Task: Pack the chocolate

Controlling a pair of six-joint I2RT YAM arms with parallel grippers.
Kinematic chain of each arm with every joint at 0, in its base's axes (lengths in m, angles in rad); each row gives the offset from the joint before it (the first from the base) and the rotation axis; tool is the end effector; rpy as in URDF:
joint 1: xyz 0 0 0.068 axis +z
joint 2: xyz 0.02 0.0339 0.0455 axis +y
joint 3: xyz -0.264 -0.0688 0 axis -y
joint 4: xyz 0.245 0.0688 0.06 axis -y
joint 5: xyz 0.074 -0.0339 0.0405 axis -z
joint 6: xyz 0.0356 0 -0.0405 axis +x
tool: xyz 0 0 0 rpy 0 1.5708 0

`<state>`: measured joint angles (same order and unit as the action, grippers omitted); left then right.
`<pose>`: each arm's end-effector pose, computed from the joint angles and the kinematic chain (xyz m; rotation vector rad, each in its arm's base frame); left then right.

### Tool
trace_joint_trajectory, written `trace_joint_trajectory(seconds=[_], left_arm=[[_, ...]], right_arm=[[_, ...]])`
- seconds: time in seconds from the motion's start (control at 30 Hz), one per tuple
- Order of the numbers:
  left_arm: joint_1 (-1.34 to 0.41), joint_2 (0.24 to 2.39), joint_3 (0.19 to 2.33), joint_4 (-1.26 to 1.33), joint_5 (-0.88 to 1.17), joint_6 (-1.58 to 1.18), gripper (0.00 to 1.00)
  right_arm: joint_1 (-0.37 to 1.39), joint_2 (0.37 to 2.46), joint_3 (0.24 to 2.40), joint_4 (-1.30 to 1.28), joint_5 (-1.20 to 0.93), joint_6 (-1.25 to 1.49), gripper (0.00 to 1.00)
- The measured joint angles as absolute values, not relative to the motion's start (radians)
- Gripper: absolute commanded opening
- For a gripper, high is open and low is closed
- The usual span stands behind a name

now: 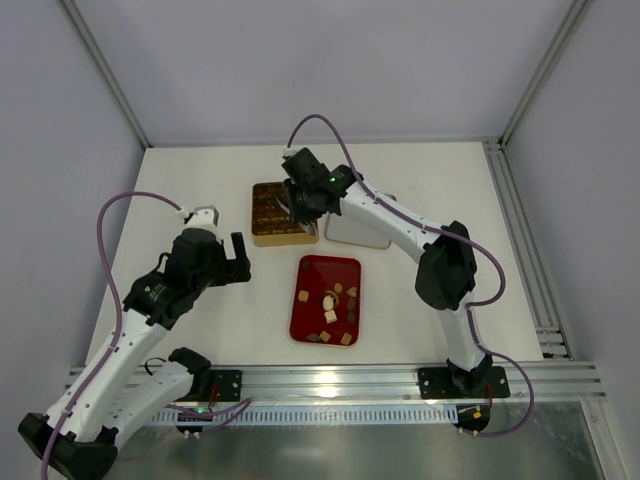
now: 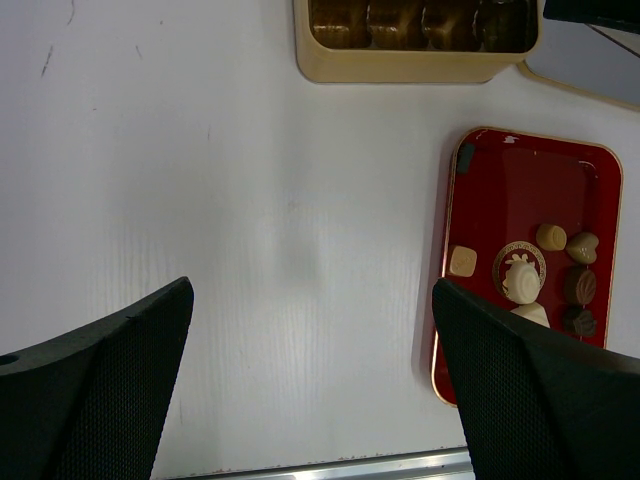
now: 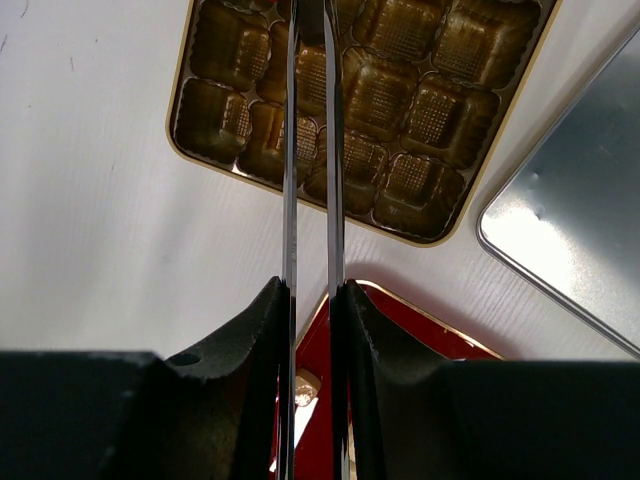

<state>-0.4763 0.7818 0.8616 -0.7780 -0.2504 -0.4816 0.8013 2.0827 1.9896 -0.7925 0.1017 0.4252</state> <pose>0.1420 -0.0633 0.3091 -0.1380 2.2492 -0.2321 0.3283 0.3337 0.2959 -0.4219 2.4591 0.4082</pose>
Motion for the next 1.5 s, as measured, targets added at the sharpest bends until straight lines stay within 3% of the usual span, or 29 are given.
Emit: trace_joint_trajectory(seconds=[0.4,0.8,0.93,1.2,1.5], left_arm=[[-0.476,0.778,0.862,-0.778,-0.251,-0.482,1.0],[-0.476,0.776,0.861,-0.778,-0.25,-0.481,1.0],[-0.476,0.776,0.861,-0.778,-0.25,-0.482,1.0],[-0.476,0.776,0.861,-0.778,-0.25,-0.482,1.0],[-0.476,0.776,0.861,-0.778,-0.25,-0.482,1.0]], right_arm=[[0.801,2.094,2.017,-0.79,0.118,0.425,0.51],[0.801,2.068,2.025,-0.805,0.154,0.421,0.52],[0.801,1.934,1.906,-0.807,0.163,0.421,0.51],[0.813,1.457,1.526,-0.807,0.169,0.43,0.47],[0.902,1.217,1.199,-0.895,0.172,0.511,0.44]])
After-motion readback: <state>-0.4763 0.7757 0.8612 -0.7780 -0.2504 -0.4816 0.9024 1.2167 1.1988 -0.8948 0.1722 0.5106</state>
